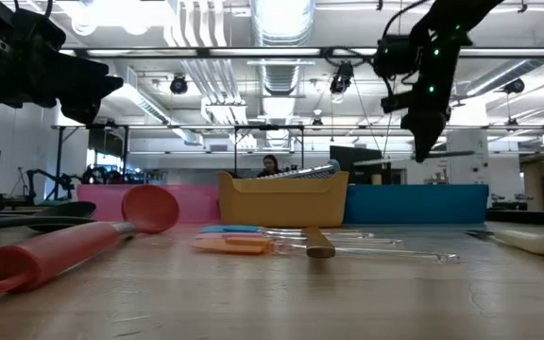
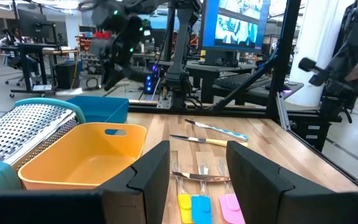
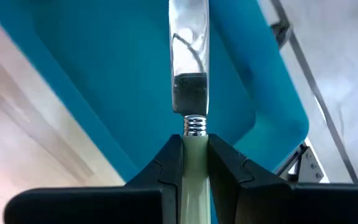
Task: Pick & Place Kitchen Items
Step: Put the green knife into the blue bin
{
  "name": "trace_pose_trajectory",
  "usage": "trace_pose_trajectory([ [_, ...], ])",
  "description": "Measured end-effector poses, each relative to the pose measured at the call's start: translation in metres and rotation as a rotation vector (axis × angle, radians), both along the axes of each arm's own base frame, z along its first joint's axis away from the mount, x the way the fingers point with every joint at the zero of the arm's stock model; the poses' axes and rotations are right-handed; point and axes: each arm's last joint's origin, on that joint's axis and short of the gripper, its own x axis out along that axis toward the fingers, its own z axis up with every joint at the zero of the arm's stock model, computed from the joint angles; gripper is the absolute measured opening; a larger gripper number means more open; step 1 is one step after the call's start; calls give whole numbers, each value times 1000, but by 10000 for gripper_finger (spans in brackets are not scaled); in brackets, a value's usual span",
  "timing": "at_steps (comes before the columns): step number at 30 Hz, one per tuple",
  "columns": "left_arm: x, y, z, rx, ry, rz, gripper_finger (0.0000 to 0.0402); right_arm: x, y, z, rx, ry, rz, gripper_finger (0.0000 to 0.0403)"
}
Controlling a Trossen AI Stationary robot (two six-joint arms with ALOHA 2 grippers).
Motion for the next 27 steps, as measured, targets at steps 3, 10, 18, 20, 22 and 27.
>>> trace_pose_trajectory([
  [3, 0, 0, 0, 0, 0, 0, 163, 3, -7, -13, 24, 24, 13, 38],
  [10, 0, 0, 0, 0, 0, 0, 163, 4, -24, -42, 60, 10, 39, 38],
  [18, 0, 0, 0, 0, 0, 0, 163, 0, -39, -62, 87, -58, 45, 38],
  [20, 0, 0, 0, 0, 0, 0, 163, -2, -41, -66, 79, -65, 38, 38],
  [22, 0, 0, 0, 0, 0, 0, 163, -6, -41, -71, 82, -56, 39, 38],
  [27, 0, 0, 0, 0, 0, 0, 163, -13, -39, -81, 99, -39, 41, 38],
])
